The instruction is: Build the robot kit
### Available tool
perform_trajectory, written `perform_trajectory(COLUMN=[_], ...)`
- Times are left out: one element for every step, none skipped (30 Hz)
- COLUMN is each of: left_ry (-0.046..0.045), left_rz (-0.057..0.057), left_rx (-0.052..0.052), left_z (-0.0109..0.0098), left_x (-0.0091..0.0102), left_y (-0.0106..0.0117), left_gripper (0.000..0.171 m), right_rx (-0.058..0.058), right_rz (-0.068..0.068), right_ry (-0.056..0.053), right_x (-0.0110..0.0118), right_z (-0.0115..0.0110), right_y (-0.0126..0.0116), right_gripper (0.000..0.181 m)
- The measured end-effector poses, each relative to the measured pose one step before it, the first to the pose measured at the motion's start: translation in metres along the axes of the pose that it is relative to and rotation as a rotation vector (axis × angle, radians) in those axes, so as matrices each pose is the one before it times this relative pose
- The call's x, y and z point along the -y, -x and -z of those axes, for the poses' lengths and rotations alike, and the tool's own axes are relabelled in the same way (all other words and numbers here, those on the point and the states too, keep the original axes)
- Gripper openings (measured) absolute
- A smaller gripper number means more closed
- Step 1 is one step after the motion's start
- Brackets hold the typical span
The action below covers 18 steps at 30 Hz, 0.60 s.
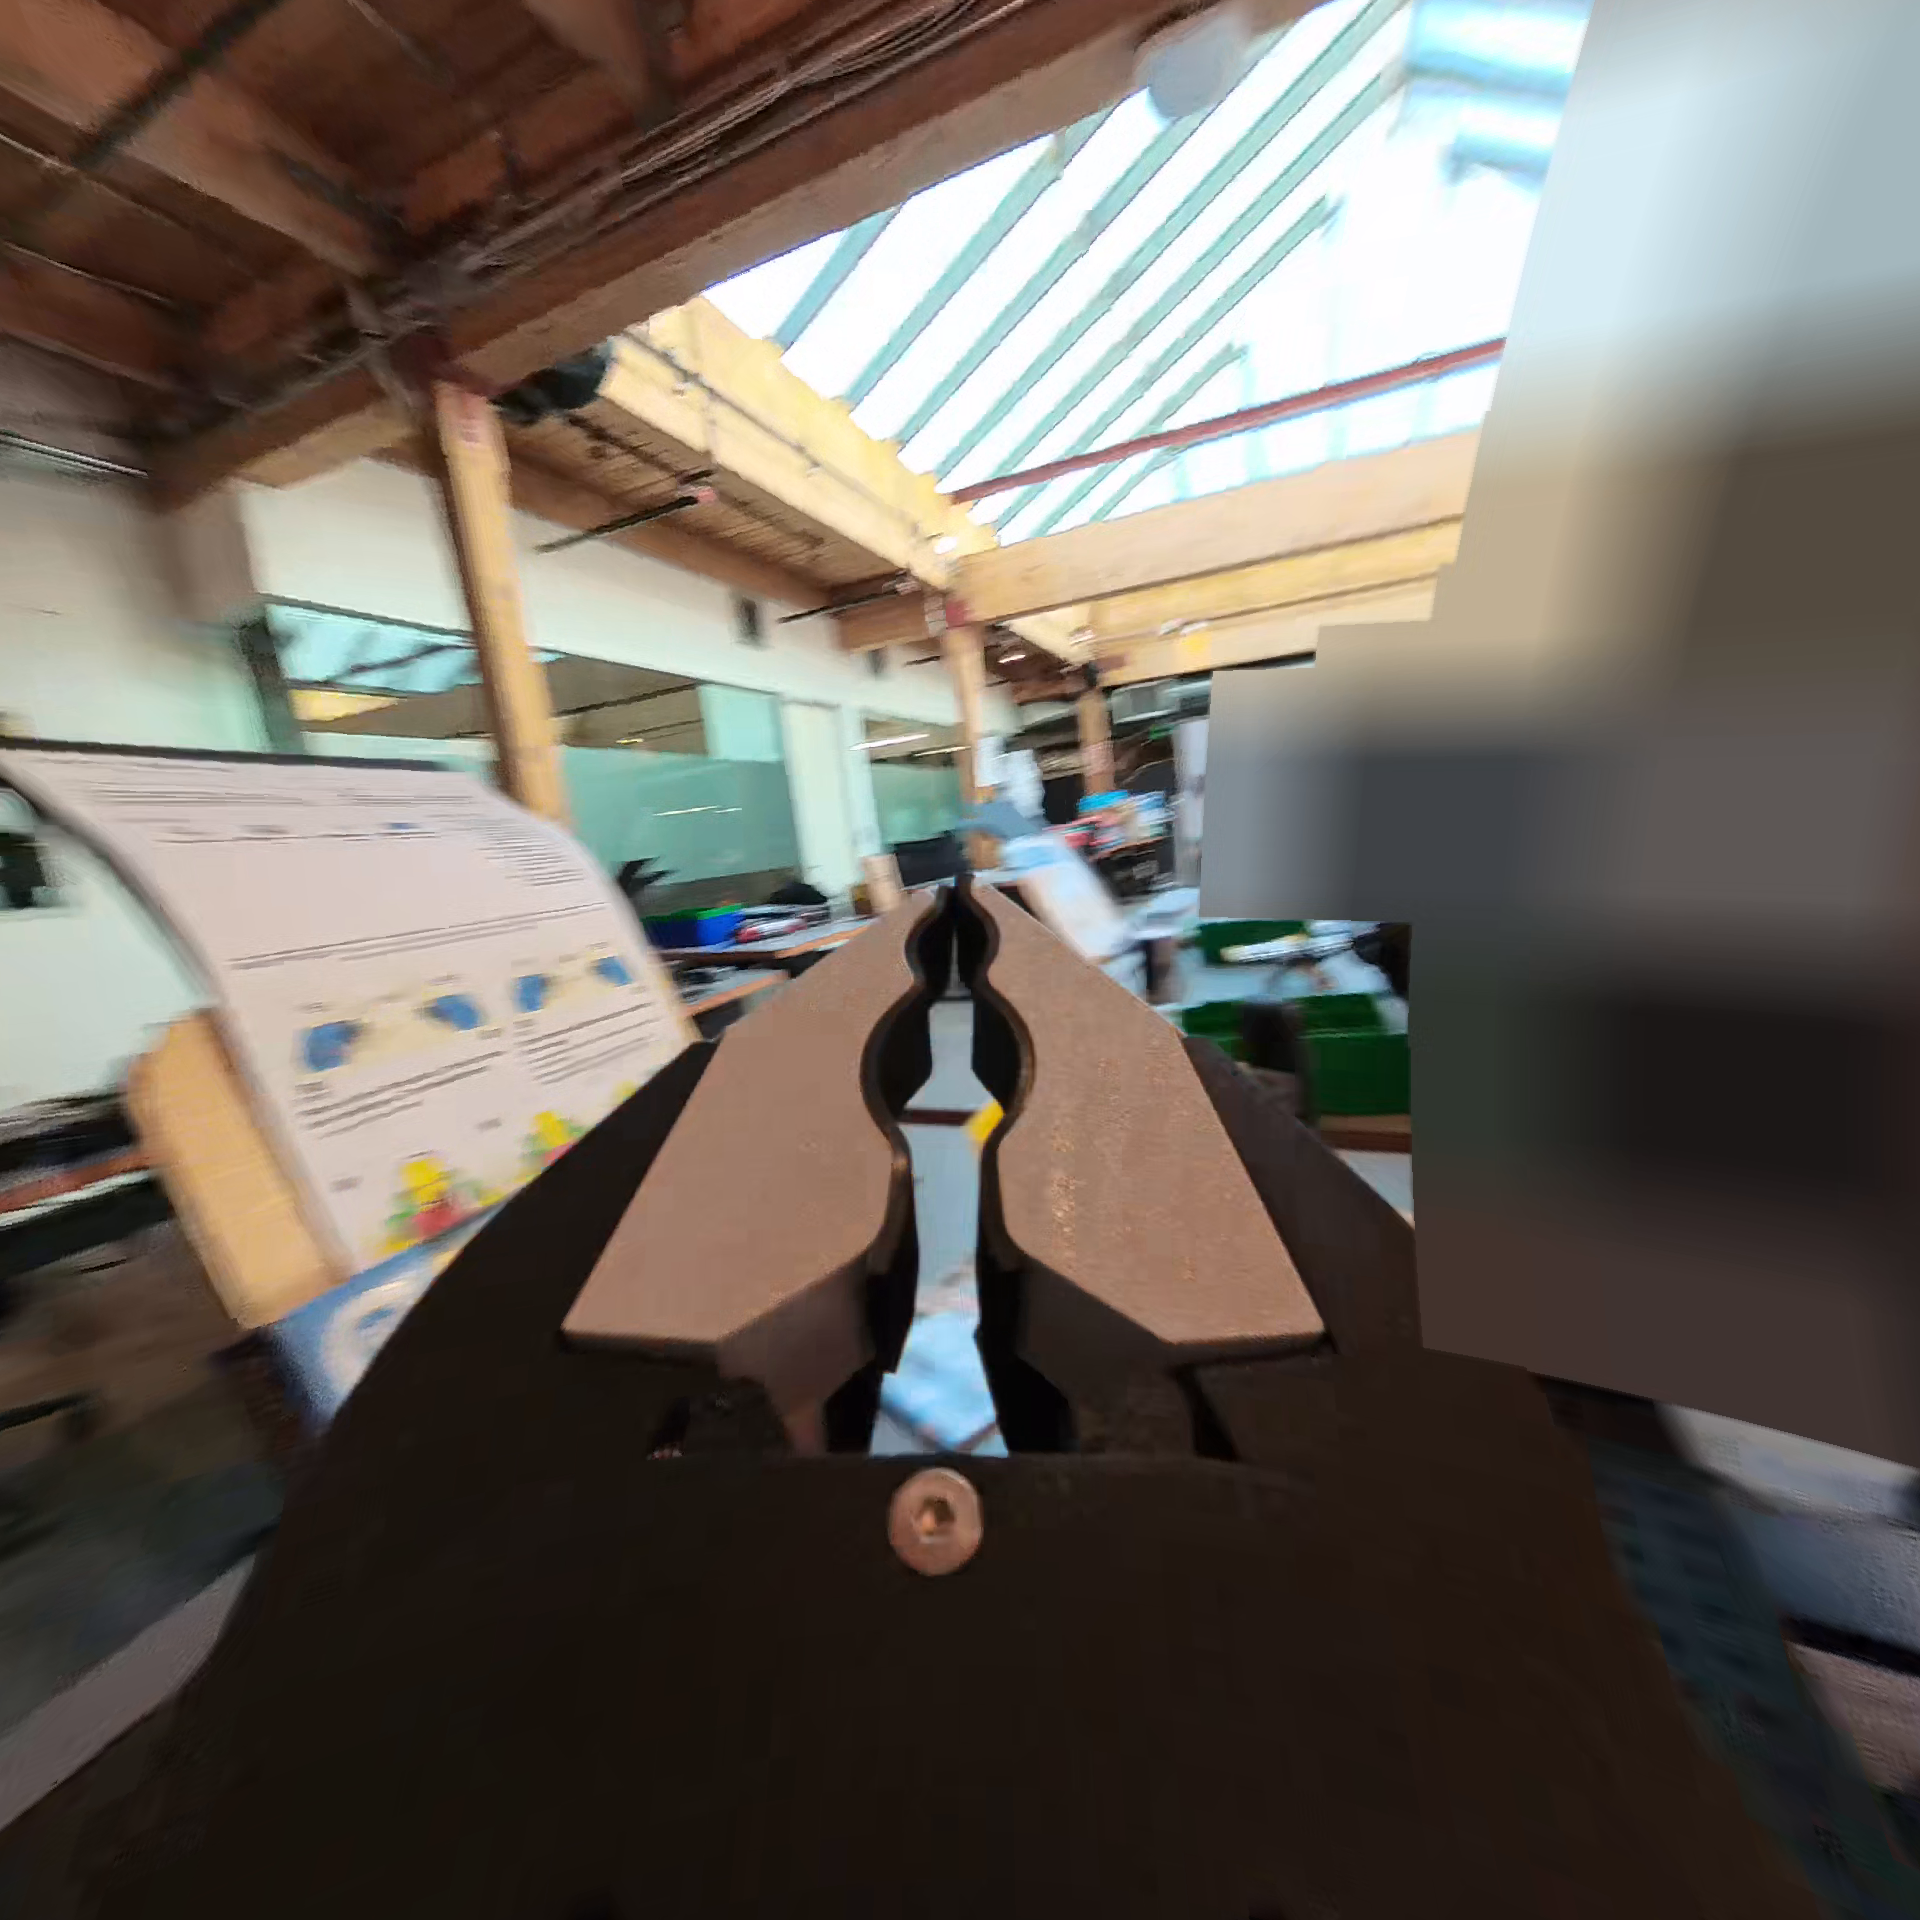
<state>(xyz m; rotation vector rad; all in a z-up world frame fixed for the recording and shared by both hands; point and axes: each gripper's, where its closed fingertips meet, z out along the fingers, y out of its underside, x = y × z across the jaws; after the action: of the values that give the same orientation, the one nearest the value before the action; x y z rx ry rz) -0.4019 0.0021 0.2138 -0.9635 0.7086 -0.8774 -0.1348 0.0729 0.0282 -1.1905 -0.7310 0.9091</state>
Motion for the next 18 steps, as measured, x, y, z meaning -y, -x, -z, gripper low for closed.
perform_trajectory(left_ry=[0.02387, 0.02362, 0.01246, -0.00125, -0.00780, -0.00220, 0.00243, 0.01123, 0.02170, 0.02972, 0.03660, 0.02559, 0.00126, -0.01270, -0.00192, 0.01157, 0.01561, 0.01203], left_rz=[-0.0937, -0.0940, -0.0779, -0.0650, -0.0484, -0.0268, -0.0170, -0.0101, 0.0003, 0.0083, 0.0173, 0.0224, 0.0153, 0.0004, -0.0063, -0.0062, -0.0082, -0.0120], left_rx=[0.0858, 0.0631, 0.0547, 0.0440, 0.0224, 0.0182, 0.0109, -0.0039, -0.0110, -0.0264, -0.0428, -0.0335, -0.0081, -0.0001, -0.0080, 0.0033, 0.0157, 0.0044], left_z=[0.00265, 0.00240, 0.00244, 0.00267, 0.00230, 0.00163, 0.00073, -0.00043, -0.00172, -0.00287, -0.00405, -0.00438, -0.00357, -0.00245, -0.00198, -0.00182, -0.00154, -0.00139], left_x=[0.00127, 0.00148, 0.00305, 0.00465, 0.00484, 0.00354, 0.00180, -0.00064, -0.00327, -0.00577, -0.00774, -0.00652, -0.00287, -0.00057, -0.00080, -0.00158, -0.00170, -0.00168], left_y=[0.00663, 0.00327, 0.00274, 0.00175, -0.00017, 0.00041, 0.00023, -0.00140, -0.00176, -0.00360, -0.00562, -0.00442, -0.00102, -0.00044, -0.00199, -0.00065, 0.00084, -0.00084], left_gripper=[0.000, 0.000, 0.000, 0.000, 0.000, 0.000, 0.000, 0.000, 0.000, 0.000, 0.000, 0.000, 0.000, 0.000, 0.000, 0.000, 0.000, 0.000], right_rx=[-0.0018, 0.0019, -0.0137, 0.0013, 0.0082, -0.0030, 0.0053, 0.0056, -0.0009, -0.0036, -0.0053, -0.0035, -0.0046, 0.0037, 0.0089, 0.0088, 0.0017, -0.0080], right_rz=[0.0334, 0.0317, 0.0222, 0.0105, 0.0014, 0.0020, 0.0049, 0.0038, 0.0039, 0.0068, 0.0061, -0.0029, -0.0093, -0.0066, -0.0013, 0.0118, 0.0161, 0.0098], right_ry=[0.0126, 0.0126, 0.0082, 0.0011, -0.0029, -0.0020, -0.0010, 0.0038, 0.0082, 0.0037, -0.0002, 0.0048, 0.0042, 0.0083, 0.0261, 0.0233, 0.0105, -0.0013], right_x=[-0.00130, -0.00121, -0.00064, 0.00015, 0.00081, 0.00075, 0.00073, 0.00012, -0.00096, -0.00102, -0.00119, -0.00238, -0.00255, -0.00303, -0.00426, -0.00275, -0.00035, 0.00105], right_z=[-0.00010, -0.00022, -0.00013, -0.00030, -0.00031, -0.00028, -0.00023, -0.00038, -0.00030, -0.00012, -0.00022, -0.00069, -0.00059, -0.00063, -0.00097, -0.00078, -0.00045, 0.00015], right_y=[0.00087, 0.00168, -0.00068, 0.00131, 0.00217, 0.00033, 0.00150, 0.00118, 0.00013, -0.00033, -0.00078, -0.00083, -0.00114, 0.00009, 0.00104, 0.00159, 0.00100, -0.00026], right_gripper=[0.000, 0.000, 0.000, 0.000, 0.000, 0.000, 0.000, 0.000, 0.000, 0.000, 0.000, 0.000, 0.000, 0.000, 0.000, 0.000, 0.000, 0.000])
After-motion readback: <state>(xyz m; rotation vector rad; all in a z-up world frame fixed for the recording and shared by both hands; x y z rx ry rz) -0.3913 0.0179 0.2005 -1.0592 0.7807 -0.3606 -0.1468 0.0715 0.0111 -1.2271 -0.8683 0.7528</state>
